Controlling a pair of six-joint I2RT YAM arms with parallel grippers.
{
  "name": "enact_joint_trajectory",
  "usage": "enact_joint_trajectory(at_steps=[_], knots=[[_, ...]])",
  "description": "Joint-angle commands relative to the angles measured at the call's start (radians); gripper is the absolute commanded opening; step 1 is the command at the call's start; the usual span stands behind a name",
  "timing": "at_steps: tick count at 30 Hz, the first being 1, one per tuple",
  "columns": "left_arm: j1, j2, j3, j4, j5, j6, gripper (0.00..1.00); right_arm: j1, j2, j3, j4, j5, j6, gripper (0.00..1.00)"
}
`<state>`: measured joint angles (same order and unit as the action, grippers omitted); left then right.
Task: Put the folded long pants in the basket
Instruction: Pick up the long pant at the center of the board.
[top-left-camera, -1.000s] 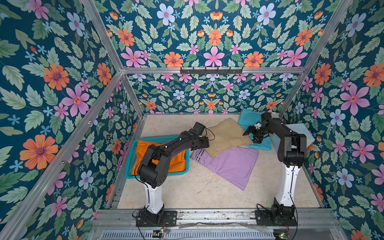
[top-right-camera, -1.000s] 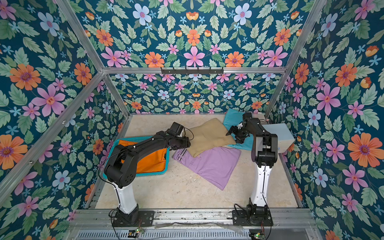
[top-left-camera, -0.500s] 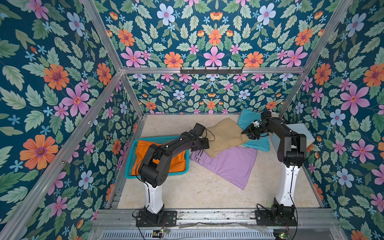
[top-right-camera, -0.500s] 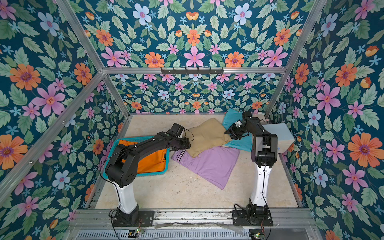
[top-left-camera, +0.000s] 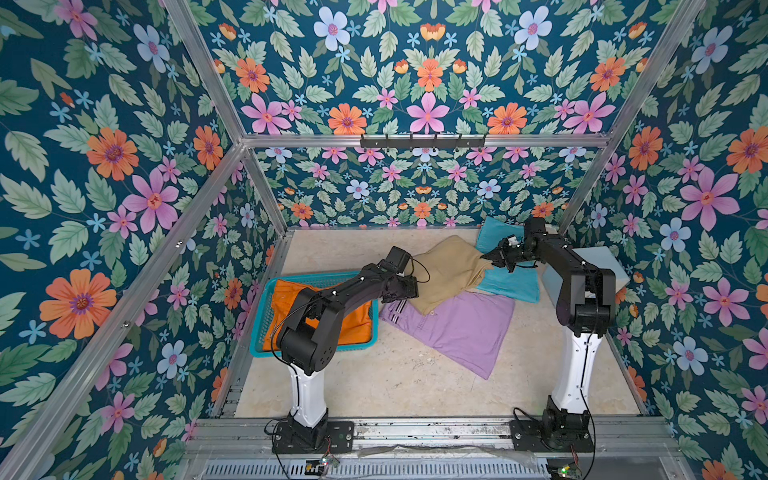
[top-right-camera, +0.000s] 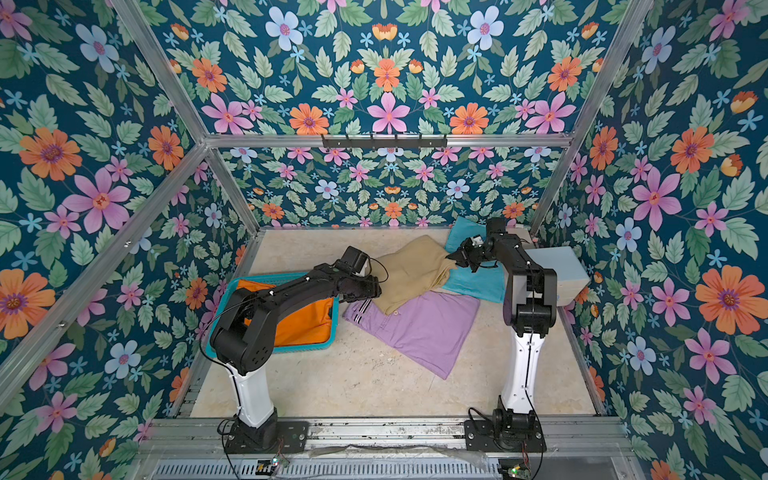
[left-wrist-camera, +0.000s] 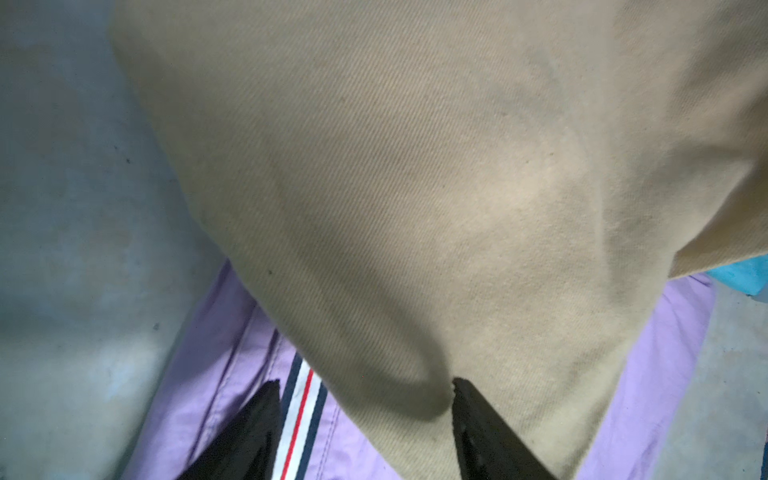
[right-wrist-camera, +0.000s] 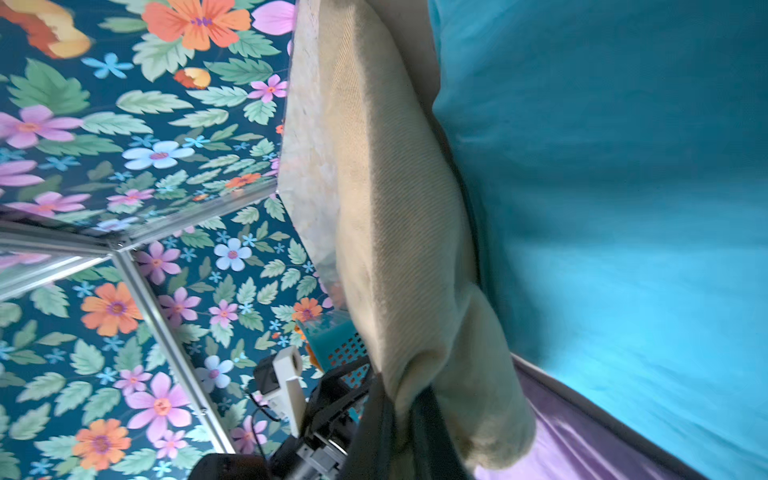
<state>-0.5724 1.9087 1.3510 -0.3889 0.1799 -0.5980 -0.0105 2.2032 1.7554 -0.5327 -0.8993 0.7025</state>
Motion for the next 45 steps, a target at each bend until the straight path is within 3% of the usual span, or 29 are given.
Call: enact_joint_trajectory(at_steps=[1,3,7,10,20,26,39,45], knots=[[0.001,-0.003,-0.001,0.010,-0.008,0.007,0.69,0.000,-0.026,-0.041,0.174,-0.075,0.220,0.00],[0.001,-0.008,-0.006,0.014,-0.008,0.007,0.69,-0.002,-0.030,-0.090,0.334,-0.105,0.371,0.00],[0.001,-0.014,-0.010,0.016,-0.009,0.001,0.69,0.000,-0.025,-0.263,1.058,-0.126,0.938,0.00],[0.002,-0.041,-0.031,0.044,-0.010,-0.016,0.70,0.002,0.014,-0.253,1.189,-0.133,1.071,0.00],[0.005,-0.038,-0.015,0.043,-0.007,-0.034,0.71,0.014,-0.014,-0.214,0.947,-0.116,0.902,0.00],[0.005,-0.021,-0.028,0.118,0.063,-0.116,0.77,0.014,-0.058,-0.177,0.596,-0.055,0.623,0.00],[-0.008,0.063,-0.076,0.255,0.152,-0.245,0.78,0.011,-0.060,-0.160,0.482,-0.041,0.527,0.00],[-0.007,0.084,-0.016,0.252,0.158,-0.228,0.63,0.010,-0.075,-0.149,0.375,-0.016,0.434,0.00]])
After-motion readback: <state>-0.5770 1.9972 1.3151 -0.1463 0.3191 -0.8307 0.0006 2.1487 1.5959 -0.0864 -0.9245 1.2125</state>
